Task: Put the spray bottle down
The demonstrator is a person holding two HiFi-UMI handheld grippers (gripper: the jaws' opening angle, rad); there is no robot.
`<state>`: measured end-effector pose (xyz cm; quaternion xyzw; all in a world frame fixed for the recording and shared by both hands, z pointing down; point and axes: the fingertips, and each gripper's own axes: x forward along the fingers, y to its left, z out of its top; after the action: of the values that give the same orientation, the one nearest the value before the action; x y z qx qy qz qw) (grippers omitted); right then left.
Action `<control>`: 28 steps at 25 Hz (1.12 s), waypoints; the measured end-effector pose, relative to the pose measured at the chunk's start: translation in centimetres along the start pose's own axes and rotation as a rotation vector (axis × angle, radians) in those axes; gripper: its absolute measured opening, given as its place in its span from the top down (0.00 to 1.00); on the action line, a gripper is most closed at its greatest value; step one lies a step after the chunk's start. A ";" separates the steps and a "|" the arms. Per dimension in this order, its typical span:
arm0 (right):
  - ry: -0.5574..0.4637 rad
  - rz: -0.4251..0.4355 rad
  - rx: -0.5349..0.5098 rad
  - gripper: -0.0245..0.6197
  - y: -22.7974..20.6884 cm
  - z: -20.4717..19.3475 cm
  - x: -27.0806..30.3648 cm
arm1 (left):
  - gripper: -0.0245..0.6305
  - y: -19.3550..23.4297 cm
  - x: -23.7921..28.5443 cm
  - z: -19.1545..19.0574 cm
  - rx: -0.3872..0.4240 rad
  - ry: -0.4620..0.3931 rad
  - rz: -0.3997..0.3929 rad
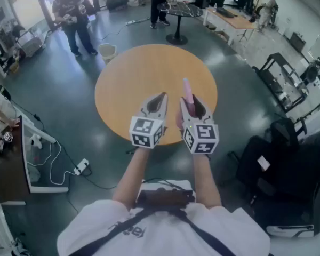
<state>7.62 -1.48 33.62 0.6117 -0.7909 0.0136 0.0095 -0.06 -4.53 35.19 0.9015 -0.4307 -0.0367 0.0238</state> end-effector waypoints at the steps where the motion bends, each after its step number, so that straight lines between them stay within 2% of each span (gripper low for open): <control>1: -0.001 -0.002 0.003 0.70 -0.2 0.0 -0.1 | 0.95 -0.3 0.2 -0.1 0.000 0.003 -0.004; 8: -0.004 -0.016 0.031 0.70 -2.4 -0.7 -1.3 | 0.95 -2.3 1.0 -1.0 0.004 0.024 -0.013; 12: -0.016 -0.052 0.033 0.70 -3.9 -1.5 -2.4 | 0.95 -3.5 0.6 -2.0 0.012 0.047 -0.005; 20: 0.001 -0.018 0.092 0.69 -2.8 -3.5 -2.1 | 0.95 -2.0 -0.9 -4.1 0.031 0.121 0.045; 28: -0.001 -0.064 0.119 0.69 -4.6 -3.7 0.6 | 0.95 -1.9 3.2 -3.9 0.046 0.127 -0.026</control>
<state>11.94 -3.13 37.35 0.6361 -0.7688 0.0600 -0.0272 3.77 -5.75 38.81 0.9077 -0.4174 0.0301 0.0298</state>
